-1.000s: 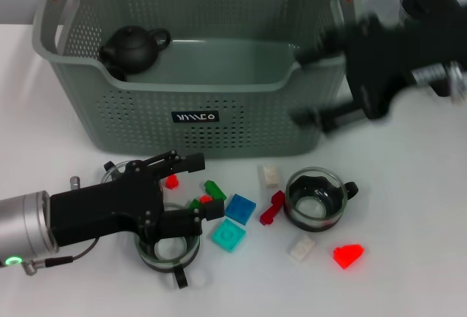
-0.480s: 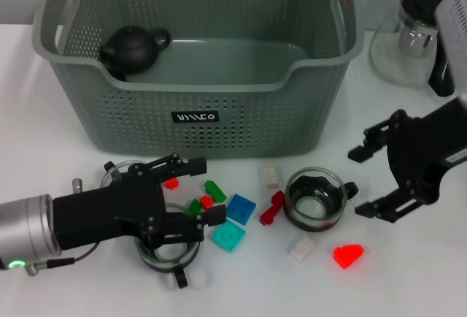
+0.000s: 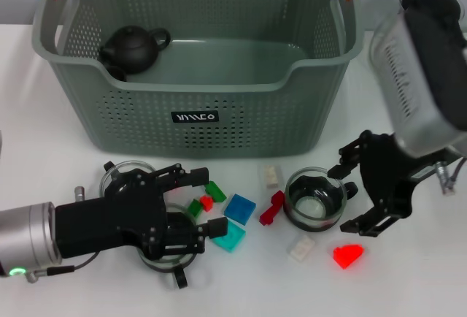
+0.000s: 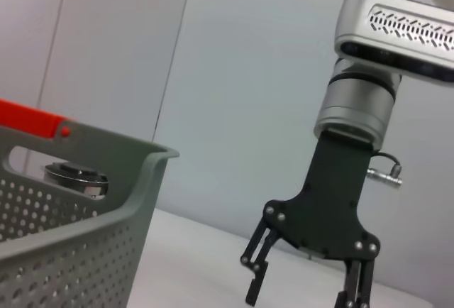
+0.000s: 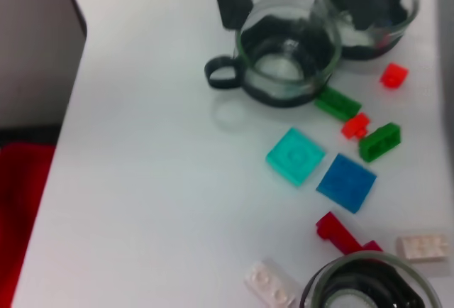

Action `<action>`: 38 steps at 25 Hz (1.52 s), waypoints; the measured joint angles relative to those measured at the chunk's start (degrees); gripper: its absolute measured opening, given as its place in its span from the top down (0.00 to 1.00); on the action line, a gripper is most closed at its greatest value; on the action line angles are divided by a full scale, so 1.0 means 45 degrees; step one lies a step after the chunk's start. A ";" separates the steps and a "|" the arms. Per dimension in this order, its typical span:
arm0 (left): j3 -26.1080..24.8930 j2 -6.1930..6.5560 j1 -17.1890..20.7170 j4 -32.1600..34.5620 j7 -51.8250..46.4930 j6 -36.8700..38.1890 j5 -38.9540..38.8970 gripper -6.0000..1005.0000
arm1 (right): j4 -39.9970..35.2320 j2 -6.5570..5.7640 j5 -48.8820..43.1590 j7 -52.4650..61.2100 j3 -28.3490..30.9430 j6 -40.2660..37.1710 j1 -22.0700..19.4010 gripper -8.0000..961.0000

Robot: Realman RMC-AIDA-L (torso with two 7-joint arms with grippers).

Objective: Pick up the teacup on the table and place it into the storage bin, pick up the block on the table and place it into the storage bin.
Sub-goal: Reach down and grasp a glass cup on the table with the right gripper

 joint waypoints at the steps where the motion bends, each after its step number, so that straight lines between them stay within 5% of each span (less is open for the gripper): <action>1: -0.0018 -0.0002 0.0000 0.0000 0.0015 0.0000 0.0022 0.13 | 0.0075 0.0004 -0.0095 -0.0039 -0.0247 0.0150 0.0027 0.15; 15: -0.0142 -0.0138 0.0116 -0.0126 0.0044 -0.0073 -0.0144 0.13 | 0.1983 0.0036 -0.0869 -0.0147 -0.2712 0.1619 0.0884 0.15; 38: -0.0440 -0.0121 0.0157 -0.0194 0.0040 -0.0104 -0.0148 0.13 | 0.3987 0.0141 -0.0797 -0.0127 -0.3503 0.3491 0.1614 0.15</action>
